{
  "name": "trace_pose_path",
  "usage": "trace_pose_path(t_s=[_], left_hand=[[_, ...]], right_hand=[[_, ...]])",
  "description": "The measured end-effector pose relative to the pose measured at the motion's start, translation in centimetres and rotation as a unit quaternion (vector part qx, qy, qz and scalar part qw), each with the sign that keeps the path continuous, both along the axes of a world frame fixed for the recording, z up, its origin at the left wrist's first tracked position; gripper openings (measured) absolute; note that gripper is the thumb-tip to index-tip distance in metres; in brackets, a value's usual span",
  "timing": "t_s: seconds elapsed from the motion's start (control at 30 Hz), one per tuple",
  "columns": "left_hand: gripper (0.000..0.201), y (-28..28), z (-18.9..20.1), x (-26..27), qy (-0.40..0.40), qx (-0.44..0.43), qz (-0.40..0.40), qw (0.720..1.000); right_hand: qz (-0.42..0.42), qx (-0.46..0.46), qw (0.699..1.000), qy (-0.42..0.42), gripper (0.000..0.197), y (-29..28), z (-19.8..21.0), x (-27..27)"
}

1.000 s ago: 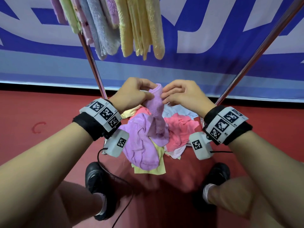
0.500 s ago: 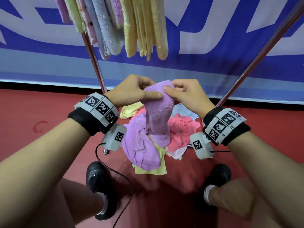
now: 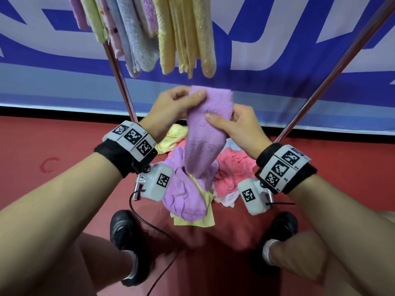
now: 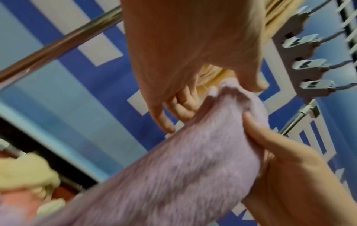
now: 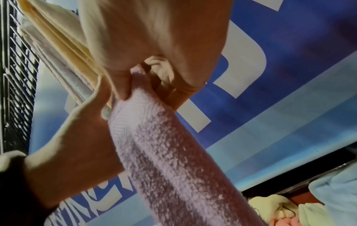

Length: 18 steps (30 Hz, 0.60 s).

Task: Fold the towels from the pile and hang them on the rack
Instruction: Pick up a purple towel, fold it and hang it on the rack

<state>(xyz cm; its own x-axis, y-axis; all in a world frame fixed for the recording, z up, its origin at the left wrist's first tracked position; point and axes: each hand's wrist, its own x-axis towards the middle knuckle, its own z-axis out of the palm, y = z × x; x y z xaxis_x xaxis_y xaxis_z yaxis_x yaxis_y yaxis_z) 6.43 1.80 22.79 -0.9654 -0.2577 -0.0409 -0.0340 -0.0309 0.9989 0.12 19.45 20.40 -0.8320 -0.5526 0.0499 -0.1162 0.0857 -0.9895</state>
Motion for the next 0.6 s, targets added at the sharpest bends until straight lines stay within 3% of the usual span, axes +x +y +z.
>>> trace_pose_path(t_s=[0.07, 0.13, 0.2, 0.3, 0.43, 0.6], left_hand=[[0.04, 0.7, -1.1, 0.4, -0.062, -0.001, -0.105, 0.992], [0.041, 1.4, -2.0, 0.7, -0.105, -0.085, -0.157, 0.978], [0.042, 1.7, -2.7, 0.5, -0.093, -0.139, -0.13, 0.977], [0.043, 2.1, -2.7, 0.2, -0.027, -0.155, -0.088, 0.984], [0.023, 2.1, -2.9, -0.5, 0.023, -0.192, 0.024, 0.981], [0.012, 3.4, -3.0, -0.5, 0.042, -0.154, 0.064, 0.985]], right_hand=[[-0.032, -0.046, 0.998, -0.01, 0.014, 0.2, 0.7, -0.3], [-0.07, -0.075, 0.995, -0.019, 0.013, 0.8, 1.4, -1.1], [-0.101, -0.092, 0.99, -0.019, 0.01, 1.4, 2.1, -2.1], [-0.146, -0.126, 0.98, -0.044, 0.01, 2.3, 3.0, -3.8], [-0.16, -0.168, 0.969, -0.089, 0.007, 2.7, 3.5, -4.7], [-0.161, -0.165, 0.969, -0.087, 0.01, 2.2, 3.3, -4.0]])
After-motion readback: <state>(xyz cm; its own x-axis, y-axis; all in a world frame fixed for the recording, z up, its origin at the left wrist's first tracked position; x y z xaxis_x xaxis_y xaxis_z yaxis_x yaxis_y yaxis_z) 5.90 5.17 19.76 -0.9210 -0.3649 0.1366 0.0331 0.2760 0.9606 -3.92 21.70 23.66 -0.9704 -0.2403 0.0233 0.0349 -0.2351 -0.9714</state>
